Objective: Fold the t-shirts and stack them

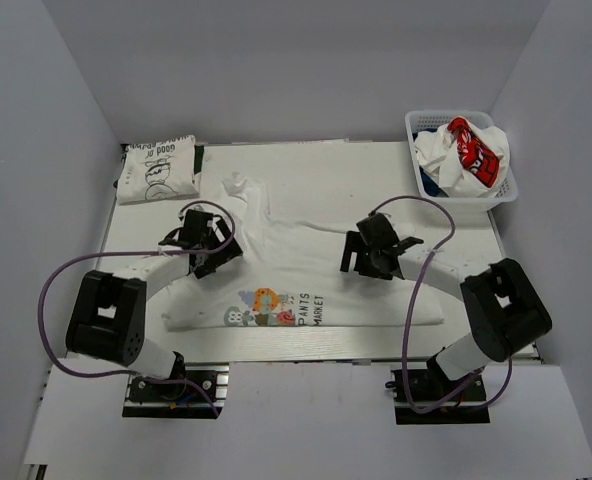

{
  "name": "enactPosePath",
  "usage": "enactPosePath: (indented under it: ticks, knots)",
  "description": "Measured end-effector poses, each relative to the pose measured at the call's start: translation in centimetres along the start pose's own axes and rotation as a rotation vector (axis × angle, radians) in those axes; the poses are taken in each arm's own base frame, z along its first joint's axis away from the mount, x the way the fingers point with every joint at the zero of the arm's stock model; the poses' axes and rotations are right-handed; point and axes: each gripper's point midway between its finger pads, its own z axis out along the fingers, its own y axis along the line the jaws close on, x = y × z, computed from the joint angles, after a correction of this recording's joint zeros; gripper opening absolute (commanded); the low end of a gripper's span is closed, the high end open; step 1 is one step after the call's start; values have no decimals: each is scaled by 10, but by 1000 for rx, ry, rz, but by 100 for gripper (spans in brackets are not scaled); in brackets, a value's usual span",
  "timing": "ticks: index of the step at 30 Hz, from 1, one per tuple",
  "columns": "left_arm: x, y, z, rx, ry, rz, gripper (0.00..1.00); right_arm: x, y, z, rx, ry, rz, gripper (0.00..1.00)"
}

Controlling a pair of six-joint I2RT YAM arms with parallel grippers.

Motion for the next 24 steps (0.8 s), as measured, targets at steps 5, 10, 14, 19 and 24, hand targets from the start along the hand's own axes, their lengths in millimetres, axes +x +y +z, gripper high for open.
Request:
enactPosePath:
  ticks: [5,10,14,19,24]
  knots:
    - [60,-12,-36,127,131,50,100,23,-41,-22,82,20,89,90]
    - [96,8,-82,78,234,70,100,39,-59,-41,125,74,35,90]
    - [60,-3,-105,89,79,12,100,2,-22,-53,22,30,-81,90]
    - [33,-11,-108,101,-34,-69,100,-60,90,-55,-227,-57,-280,90]
    - [42,3,-82,11,3,-100,100,-54,182,-35,-428,-44,-462,90]
